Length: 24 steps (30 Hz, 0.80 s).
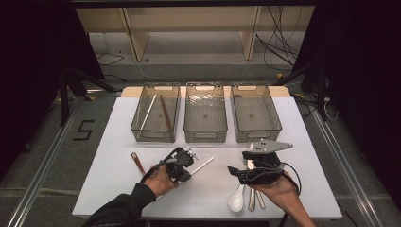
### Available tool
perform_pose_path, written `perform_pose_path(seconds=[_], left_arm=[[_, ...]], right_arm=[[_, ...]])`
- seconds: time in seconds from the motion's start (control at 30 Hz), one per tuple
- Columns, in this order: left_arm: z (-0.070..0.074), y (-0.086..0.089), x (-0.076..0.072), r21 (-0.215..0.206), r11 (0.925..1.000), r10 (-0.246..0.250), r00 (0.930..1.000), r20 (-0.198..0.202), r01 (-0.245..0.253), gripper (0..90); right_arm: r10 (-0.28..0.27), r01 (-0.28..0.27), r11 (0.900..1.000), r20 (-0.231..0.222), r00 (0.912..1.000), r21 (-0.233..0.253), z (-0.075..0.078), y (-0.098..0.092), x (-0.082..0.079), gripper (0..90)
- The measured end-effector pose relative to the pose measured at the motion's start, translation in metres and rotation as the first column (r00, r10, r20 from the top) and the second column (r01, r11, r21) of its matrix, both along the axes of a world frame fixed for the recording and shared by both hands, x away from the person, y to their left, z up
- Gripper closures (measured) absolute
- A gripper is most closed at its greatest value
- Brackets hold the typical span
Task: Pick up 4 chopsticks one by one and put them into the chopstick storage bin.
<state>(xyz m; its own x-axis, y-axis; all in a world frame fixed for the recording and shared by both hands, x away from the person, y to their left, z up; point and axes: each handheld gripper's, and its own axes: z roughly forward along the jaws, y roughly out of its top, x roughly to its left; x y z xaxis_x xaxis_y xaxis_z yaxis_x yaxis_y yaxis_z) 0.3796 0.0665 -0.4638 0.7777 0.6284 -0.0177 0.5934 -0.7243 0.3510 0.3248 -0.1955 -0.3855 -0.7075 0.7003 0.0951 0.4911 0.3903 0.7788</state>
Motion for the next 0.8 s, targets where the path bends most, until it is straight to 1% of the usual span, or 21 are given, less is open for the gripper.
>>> perform_pose_path(seconds=[0.13,0.17,0.27,0.33,0.5,0.63,0.7,0.8], left_arm=[[0.001,-0.001,0.0,0.004,0.9999,-0.011,0.9999,0.001,0.011,84.3],[0.001,-0.001,-0.001,-0.006,0.9999,-0.009,0.9999,0.005,0.009,84.3],[0.004,-0.001,-0.001,-0.007,0.9998,-0.021,0.9997,0.013,0.021,84.4],[0.006,0.0,-0.001,-0.015,0.9997,-0.02,0.9996,0.021,0.02,84.5],[0.011,0.006,0.002,-0.035,0.9994,-0.005,0.9998,0.022,0.006,84.5],[0.012,0.009,0.004,-0.054,0.9985,0.004,1.0,0.009,-0.003,84.5],[0.013,0.009,0.004,-0.048,0.9988,-0.002,1.0,0.009,0.002,84.5],[0.017,0.008,0.003,-0.057,0.9983,-0.005,0.9998,0.019,0.006,84.5]], right_arm=[[0.0,0.0,1.0,0.001,1.0,0.0,0.0,0.0,0.0,27.7],[0.0,0.0,1.0,0.001,1.0,0.0,0.0,0.0,0.0,27.7],[0.0,0.0,1.0,0.0,1.0,0.0,0.0,0.0,0.0,27.7],[0.0,0.0,1.0,0.001,1.0,0.001,0.0,0.0,0.0,27.7],[0.0,0.0,1.0,0.001,1.0,0.001,0.0,0.0,0.0,27.7],[0.001,-0.001,1.0,0.001,1.0,0.0,0.0,0.0,0.0,27.7],[0.002,-0.002,1.0,0.001,1.0,0.0,0.0,0.0,0.0,27.7],[0.001,-0.001,1.0,0.001,1.0,0.001,0.0,0.0,0.0,27.7]])
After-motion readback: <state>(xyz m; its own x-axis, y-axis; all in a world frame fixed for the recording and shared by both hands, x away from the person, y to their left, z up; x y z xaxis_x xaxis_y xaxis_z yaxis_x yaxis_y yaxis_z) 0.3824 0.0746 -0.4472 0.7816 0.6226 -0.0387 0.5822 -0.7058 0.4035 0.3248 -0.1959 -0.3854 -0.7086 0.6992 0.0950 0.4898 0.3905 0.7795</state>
